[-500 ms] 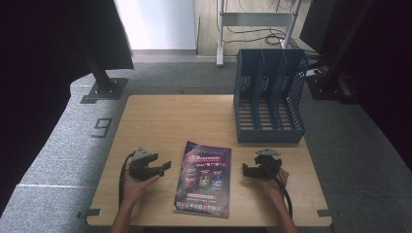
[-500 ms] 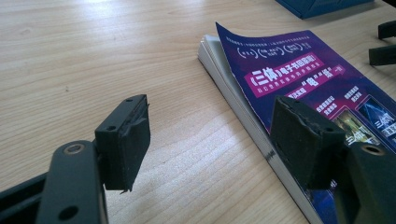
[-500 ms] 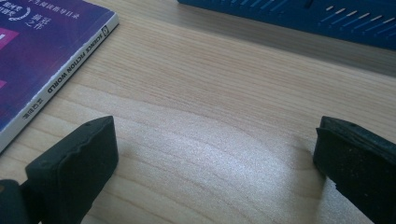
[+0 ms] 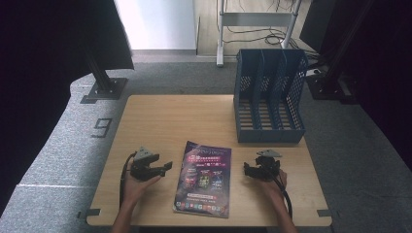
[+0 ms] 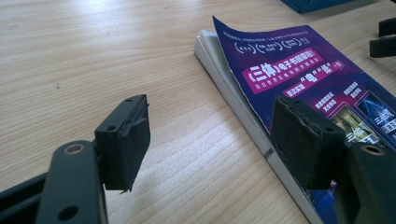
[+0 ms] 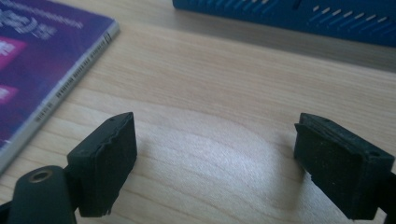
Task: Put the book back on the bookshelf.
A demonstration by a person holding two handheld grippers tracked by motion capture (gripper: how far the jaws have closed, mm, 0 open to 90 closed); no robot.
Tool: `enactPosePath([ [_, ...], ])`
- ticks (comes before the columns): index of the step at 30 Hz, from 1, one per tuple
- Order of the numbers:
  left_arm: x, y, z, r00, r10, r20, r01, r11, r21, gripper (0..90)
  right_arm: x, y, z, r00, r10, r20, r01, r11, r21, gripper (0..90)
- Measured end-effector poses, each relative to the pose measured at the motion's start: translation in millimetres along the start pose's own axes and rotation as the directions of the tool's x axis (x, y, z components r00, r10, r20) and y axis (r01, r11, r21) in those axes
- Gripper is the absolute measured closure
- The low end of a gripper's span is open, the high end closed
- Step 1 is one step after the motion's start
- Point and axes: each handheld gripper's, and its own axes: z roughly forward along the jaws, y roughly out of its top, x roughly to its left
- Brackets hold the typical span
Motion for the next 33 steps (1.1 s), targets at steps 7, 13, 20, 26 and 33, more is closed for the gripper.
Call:
enactPosePath([
  [7, -0.8, 0.3, 1.0, 0.9999, -0.011, 0.013, 0.011, 0.9999, -0.003, 29.1, -1.2, 2.9, -8.6, 0.9998, 0.013, -0.013, -0.014, 0.999, -0.051, 15.1],
  [13, -0.8, 0.4, -0.2, 0.9998, -0.015, 0.013, 0.015, 0.9999, -0.007, 29.1, 2.2, 4.7, -13.8, 0.9991, 0.014, -0.039, -0.017, 0.997, -0.075, 16.4],
  [20, -1.0, 0.3, 0.7, 0.9995, -0.022, 0.023, 0.022, 0.9997, -0.005, 29.1, 7.2, 7.0, -18.7, 0.9978, 0.006, -0.065, -0.013, 0.995, -0.096, 17.5],
  [26, -2.5, 0.0, 2.9, 0.9994, -0.019, 0.03, 0.019, 0.9998, 0.004, 29.1, 15.8, 11.3, -23.8, 0.9967, -0.015, -0.08, 0.005, 0.992, -0.124, 18.2],
  [33, -4.0, 1.3, 1.9, 0.9993, -0.015, 0.033, 0.016, 0.9999, -0.001, 29.1, 26.5, 14.9, -29.0, 0.9957, -0.018, -0.091, 0.003, 0.988, -0.154, 19.9],
])
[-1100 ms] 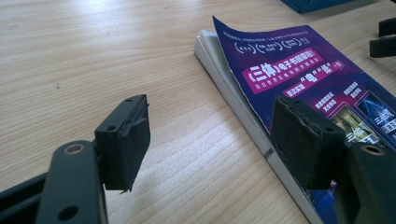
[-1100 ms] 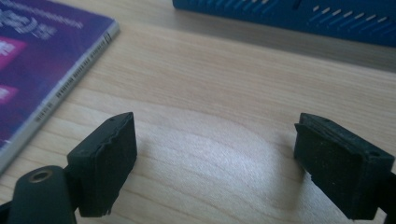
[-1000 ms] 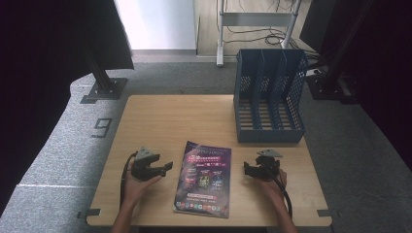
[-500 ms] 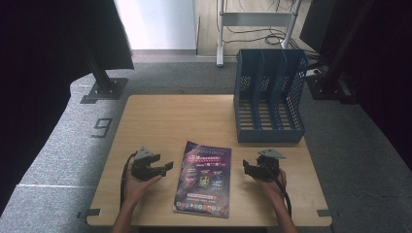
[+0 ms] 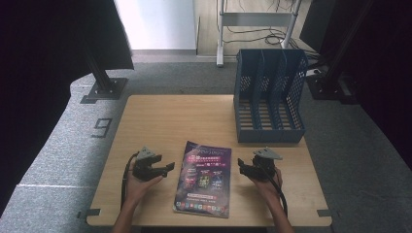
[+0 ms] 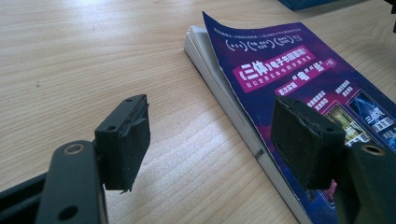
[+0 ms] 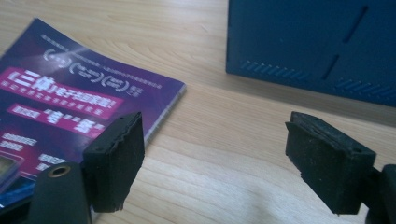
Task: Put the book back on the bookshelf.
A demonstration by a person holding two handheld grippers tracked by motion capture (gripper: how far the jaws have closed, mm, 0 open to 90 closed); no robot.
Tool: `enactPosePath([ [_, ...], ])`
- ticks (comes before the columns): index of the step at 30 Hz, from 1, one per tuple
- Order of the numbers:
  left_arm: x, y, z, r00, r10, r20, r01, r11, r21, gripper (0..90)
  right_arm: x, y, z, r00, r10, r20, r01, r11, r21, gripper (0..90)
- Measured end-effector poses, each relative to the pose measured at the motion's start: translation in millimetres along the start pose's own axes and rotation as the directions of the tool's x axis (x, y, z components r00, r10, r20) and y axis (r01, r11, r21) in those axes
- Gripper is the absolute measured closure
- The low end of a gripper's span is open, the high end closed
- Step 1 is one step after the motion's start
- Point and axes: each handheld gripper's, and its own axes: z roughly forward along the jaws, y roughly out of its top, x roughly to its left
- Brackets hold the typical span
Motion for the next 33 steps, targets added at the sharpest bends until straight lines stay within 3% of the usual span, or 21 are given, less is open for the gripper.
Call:
enactPosePath([
  [7, -2.6, 0.5, 1.5, 0.9999, 0.006, 0.008, -0.006, 1.0, 0.003, 29.1, 18.5, 3.1, 1.2, 0.9988, -0.035, -0.034, 0.035, 0.999, -0.013, 20.6],
  [20, -3.8, 0.5, 1.6, 0.9999, 0.004, 0.011, -0.004, 1.0, 0.003, 29.1, 38.7, 6.9, 4.0, 0.9942, -0.078, -0.074, 0.077, 0.997, -0.017, 20.7],
  [26, -6.8, 3.5, -3.8, 0.9999, 0.012, 0.008, -0.011, 0.9996, -0.025, 29.4, 48.3, 11.6, 10.6, 0.991, -0.095, -0.094, 0.095, 0.996, -0.004, 20.6],
  [30, -8.2, 4.8, -5.7, 0.9999, 0.01, 0.01, -0.01, 0.9993, -0.036, 29.5, 52.4, 16.5, 13.7, 0.9908, -0.083, -0.108, 0.082, 0.997, -0.015, 20.8],
  [33, -10.8, 4.8, -4.5, 0.9997, 0.017, 0.015, -0.017, 0.9994, -0.03, 29.4, 58.7, 16.0, 20.6, 0.9884, -0.104, -0.111, 0.104, 0.995, 0.001, 20.5],
])
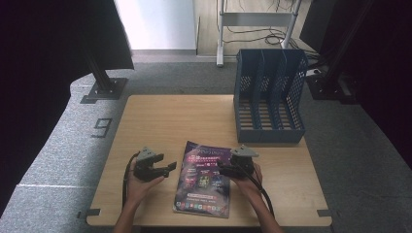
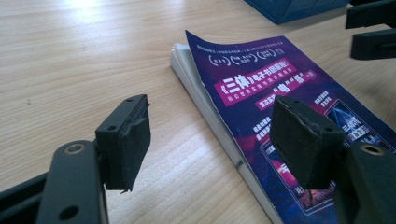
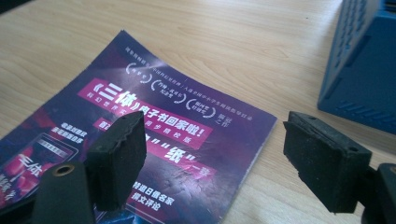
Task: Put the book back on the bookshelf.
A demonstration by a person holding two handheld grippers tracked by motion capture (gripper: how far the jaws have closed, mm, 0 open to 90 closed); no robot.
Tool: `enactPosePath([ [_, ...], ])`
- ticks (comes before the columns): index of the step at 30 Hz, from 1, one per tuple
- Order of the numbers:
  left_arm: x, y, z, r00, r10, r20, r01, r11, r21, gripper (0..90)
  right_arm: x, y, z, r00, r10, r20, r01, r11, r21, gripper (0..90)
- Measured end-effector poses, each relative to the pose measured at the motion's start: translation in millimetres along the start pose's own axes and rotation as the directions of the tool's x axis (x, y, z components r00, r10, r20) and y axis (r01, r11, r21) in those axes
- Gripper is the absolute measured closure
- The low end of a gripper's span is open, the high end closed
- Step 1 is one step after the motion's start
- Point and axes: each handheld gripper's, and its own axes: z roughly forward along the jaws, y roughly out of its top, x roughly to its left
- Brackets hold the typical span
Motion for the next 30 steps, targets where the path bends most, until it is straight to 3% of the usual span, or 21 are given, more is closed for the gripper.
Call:
enactPosePath([
  [13, -6.5, -2.1, 10.6, 0.9999, 0.008, 0.014, -0.008, 0.9996, 0.026, 29.3, 11.2, -21.3, 24.5, 0.9994, -0.003, -0.034, 0.006, 0.996, 0.087, 19.4],
  [22, -15.0, -3.6, 19.8, 0.9994, 0.021, 0.027, -0.023, 0.9989, 0.041, 28.6, 17.2, -26.3, 28.3, 0.9989, -0.047, -0.007, 0.047, 0.994, 0.096, 18.5],
  [30, -20.9, -4.8, 25.9, 0.9989, 0.032, 0.033, -0.034, 0.9985, 0.044, 28.0, 17.6, -26.9, 27.8, 0.9987, -0.05, 0.004, 0.05, 0.994, 0.101, 16.7],
])
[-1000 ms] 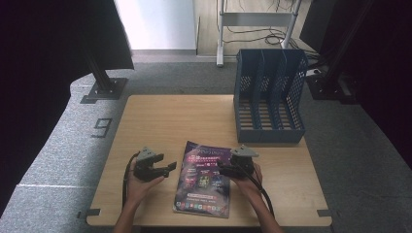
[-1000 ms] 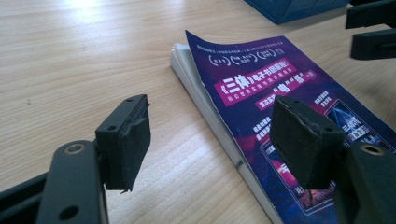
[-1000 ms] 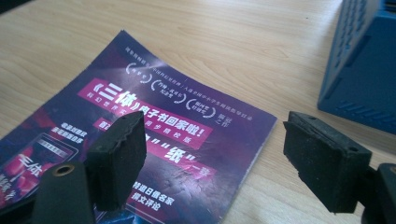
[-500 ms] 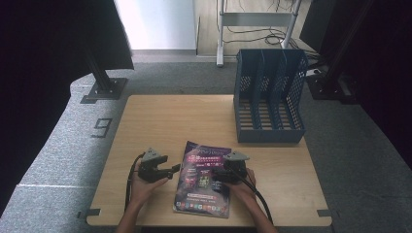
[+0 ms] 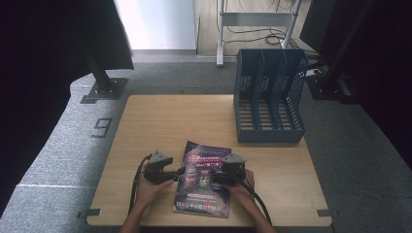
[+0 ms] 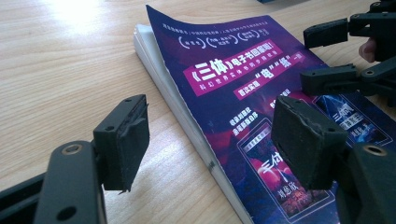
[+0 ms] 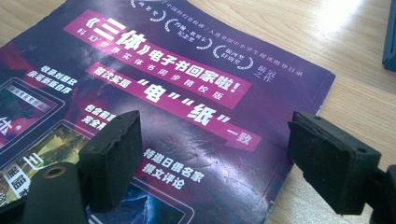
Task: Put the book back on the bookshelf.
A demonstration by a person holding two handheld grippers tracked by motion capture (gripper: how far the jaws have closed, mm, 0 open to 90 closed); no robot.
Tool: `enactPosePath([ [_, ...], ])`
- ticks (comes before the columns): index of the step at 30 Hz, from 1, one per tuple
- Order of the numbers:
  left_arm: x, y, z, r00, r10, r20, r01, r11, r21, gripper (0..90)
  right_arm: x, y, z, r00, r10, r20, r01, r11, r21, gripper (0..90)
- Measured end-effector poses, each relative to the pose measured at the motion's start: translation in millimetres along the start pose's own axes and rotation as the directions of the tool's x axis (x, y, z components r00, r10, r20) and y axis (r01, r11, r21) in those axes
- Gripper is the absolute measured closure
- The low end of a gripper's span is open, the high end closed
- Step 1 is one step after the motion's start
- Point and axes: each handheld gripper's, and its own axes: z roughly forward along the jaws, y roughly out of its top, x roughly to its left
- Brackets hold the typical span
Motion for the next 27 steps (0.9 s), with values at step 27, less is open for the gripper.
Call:
enactPosePath([
  [27, -16.4, -0.3, 31.8, 0.9996, 0.009, -0.026, -0.007, 0.9975, 0.07, 23.2, -9.8, -2.5, 1.3, 0.9973, 0.07, -0.021, -0.069, 0.997, 0.02, 15.3],
])
